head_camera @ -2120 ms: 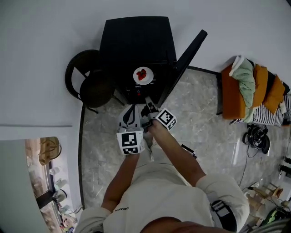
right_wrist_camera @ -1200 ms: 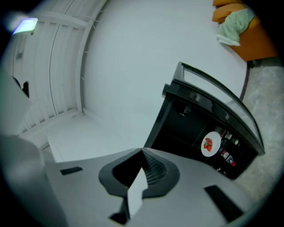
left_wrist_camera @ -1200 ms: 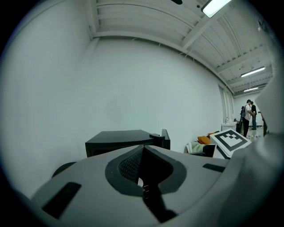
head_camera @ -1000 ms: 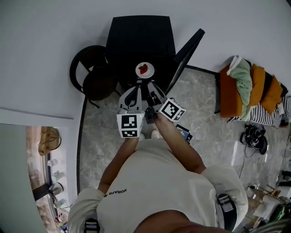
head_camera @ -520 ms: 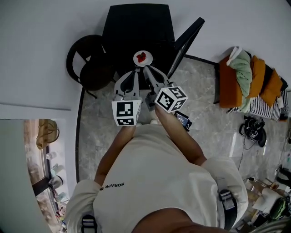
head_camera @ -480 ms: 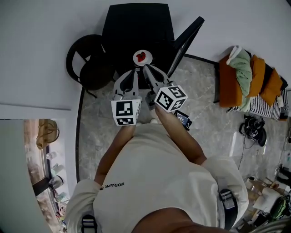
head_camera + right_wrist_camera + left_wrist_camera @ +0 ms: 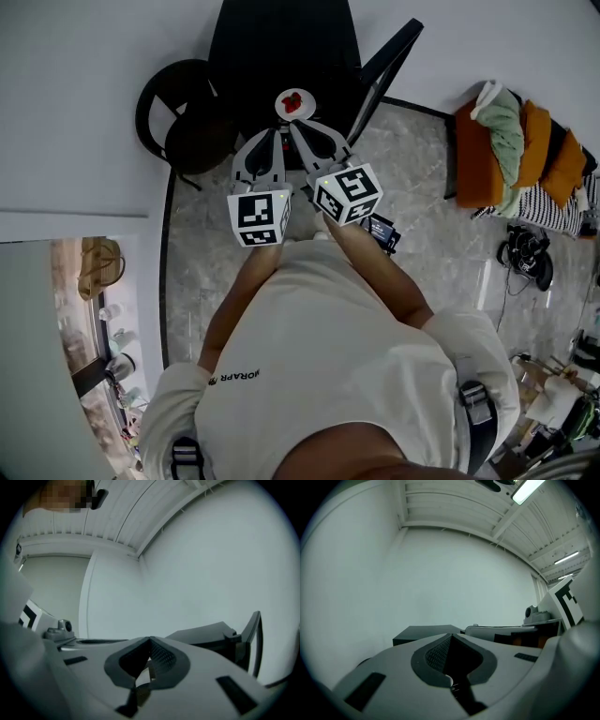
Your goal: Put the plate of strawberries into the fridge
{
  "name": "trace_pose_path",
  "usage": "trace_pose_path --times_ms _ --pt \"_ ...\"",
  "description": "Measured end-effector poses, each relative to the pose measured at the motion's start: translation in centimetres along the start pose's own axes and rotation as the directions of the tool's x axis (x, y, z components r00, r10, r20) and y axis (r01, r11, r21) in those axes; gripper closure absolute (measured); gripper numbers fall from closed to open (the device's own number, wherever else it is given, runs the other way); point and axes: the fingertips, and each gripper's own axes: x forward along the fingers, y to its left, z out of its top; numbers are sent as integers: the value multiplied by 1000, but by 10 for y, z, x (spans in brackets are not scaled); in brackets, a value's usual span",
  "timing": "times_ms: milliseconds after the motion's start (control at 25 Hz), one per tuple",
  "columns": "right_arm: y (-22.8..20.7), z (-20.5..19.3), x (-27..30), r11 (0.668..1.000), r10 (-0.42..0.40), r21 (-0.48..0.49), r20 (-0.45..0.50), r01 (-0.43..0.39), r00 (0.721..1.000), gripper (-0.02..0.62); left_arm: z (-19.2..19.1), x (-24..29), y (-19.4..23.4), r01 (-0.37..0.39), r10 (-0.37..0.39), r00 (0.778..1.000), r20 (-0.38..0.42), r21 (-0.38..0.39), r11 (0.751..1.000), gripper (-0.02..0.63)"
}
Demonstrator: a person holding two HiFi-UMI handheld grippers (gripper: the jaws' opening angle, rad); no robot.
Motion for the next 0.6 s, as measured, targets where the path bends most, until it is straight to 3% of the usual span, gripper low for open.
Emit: trace_pose_path --times_ms 600 --pt "-2 2 -7 996 -32 -85 4 32 999 583 -5 3 -7 8 -8 1000 -9 4 1000 603"
